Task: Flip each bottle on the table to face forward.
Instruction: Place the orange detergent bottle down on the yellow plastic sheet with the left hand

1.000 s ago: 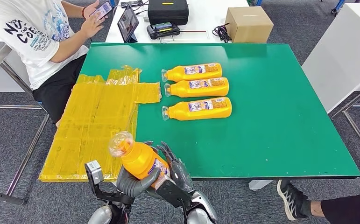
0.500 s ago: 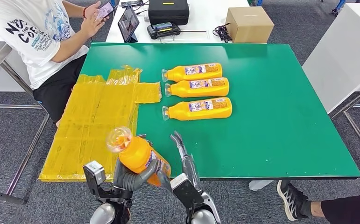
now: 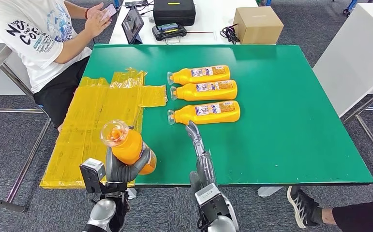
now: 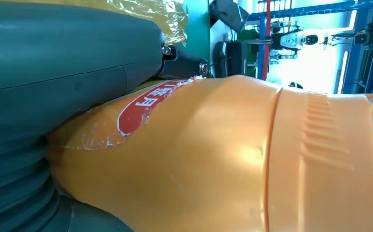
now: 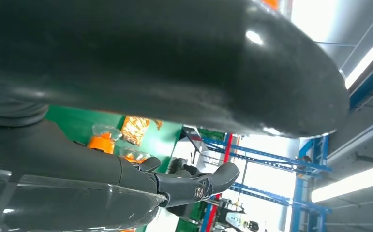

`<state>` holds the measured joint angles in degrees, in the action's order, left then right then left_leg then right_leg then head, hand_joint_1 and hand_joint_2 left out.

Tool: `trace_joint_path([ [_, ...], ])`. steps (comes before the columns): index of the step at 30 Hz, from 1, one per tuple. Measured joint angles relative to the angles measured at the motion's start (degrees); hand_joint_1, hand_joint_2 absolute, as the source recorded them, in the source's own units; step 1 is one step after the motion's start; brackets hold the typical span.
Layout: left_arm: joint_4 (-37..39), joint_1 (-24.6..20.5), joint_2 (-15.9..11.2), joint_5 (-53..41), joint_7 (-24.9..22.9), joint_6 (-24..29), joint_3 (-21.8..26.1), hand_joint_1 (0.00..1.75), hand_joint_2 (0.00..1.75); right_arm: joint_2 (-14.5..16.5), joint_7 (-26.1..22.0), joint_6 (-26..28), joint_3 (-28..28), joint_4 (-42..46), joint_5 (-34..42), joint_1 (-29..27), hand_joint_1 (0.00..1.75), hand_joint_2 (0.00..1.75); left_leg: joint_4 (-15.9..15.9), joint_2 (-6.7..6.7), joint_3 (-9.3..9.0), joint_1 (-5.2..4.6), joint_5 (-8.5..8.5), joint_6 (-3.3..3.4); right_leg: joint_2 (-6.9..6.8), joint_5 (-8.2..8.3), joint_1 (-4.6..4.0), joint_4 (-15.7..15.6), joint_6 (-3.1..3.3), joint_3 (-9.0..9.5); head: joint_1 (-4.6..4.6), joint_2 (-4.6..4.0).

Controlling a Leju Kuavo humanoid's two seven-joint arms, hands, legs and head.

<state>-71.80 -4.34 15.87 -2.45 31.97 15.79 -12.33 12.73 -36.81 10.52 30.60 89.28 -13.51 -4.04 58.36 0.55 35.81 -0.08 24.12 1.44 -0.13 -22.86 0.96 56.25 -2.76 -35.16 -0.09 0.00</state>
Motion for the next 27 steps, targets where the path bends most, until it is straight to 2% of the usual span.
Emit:
trace_joint_path([
  [3, 0.8, -1.0, 0.0, -2.5, 1.2, 3.6, 0.9, 1.75, 1.75, -0.1, -0.6, -0.4, 0.2, 0.7, 0.7, 0.0, 0.00, 0.00, 0.0, 0.00, 0.00, 0.00, 0.00, 0.00, 0.00, 0.00, 0.00, 0.0, 0.00, 0.00, 0.00, 0.00],
  [6, 2.0, -3.5, -0.3, -8.6, 2.6, 10.6, 2.4, 1.75, 1.75, -0.1, -1.3, -1.1, 0.6, 1.6, 1.9, 0.3, 0.00, 0.00, 0.0, 0.01, 0.01, 0.00, -0.02, -0.01, -0.01, 0.01, 0.00, 0.0, 0.00, 0.01, 0.00, 0.00],
  [8, 3.5, -6.3, -0.9, -16.6, 3.0, 17.0, 3.8, 1.75, 1.75, -0.1, -1.4, -1.9, 1.1, 1.8, 2.9, 0.9, 0.00, 0.00, 0.0, 0.01, 0.01, 0.02, -0.05, -0.02, 0.00, 0.03, -0.01, 0.0, 0.01, 0.01, -0.01, 0.00],
  [11, 5.8, -10.8, -1.7, -36.8, 3.4, 23.1, 7.9, 1.75, 1.75, -0.1, -1.1, -3.1, 2.1, 1.9, 4.1, 2.2, 0.00, 0.00, 0.0, 0.01, 0.00, 0.03, -0.12, -0.03, 0.00, 0.05, -0.02, 0.0, 0.01, 0.02, 0.01, 0.00],
  [14, 7.1, -14.3, -1.7, -55.6, 3.7, 23.9, 14.6, 1.75, 1.75, -0.1, -0.9, -3.9, 3.0, 1.8, 4.8, 3.1, 0.00, 0.00, 0.0, -0.06, -0.01, 0.04, -0.14, -0.03, 0.02, 0.06, -0.02, 0.0, 0.01, 0.02, 0.01, 0.00],
  [19, 9.8, -18.1, -1.6, -70.7, 2.1, 24.3, 22.5, 1.75, 1.75, -0.1, -0.3, -5.0, 4.0, 1.8, 5.4, 3.7, 0.00, 0.00, 0.0, 0.04, 0.00, 0.03, -0.14, -0.04, 0.02, 0.05, -0.01, 0.0, 0.00, 0.01, 0.01, 0.00],
  [22, 13.9, -20.3, -2.0, -74.5, -0.5, 24.3, 24.7, 1.75, 1.75, -0.1, -0.2, -5.4, 4.4, 1.6, 5.7, 3.9, 0.00, 0.00, 0.0, 0.04, 0.02, 0.03, -0.13, -0.04, 0.02, 0.04, -0.01, 0.0, 0.00, 0.02, 0.01, 0.00],
  [27, 24.8, -24.4, -3.9, -73.2, -4.9, 21.8, 25.7, 1.75, 1.75, -0.1, -0.2, -6.8, 4.7, 1.1, 5.6, 4.0, 0.00, 0.00, 0.0, 0.06, 0.02, 0.03, -0.13, -0.04, 0.01, 0.05, -0.01, 0.0, 0.00, 0.01, 0.01, 0.00],
])
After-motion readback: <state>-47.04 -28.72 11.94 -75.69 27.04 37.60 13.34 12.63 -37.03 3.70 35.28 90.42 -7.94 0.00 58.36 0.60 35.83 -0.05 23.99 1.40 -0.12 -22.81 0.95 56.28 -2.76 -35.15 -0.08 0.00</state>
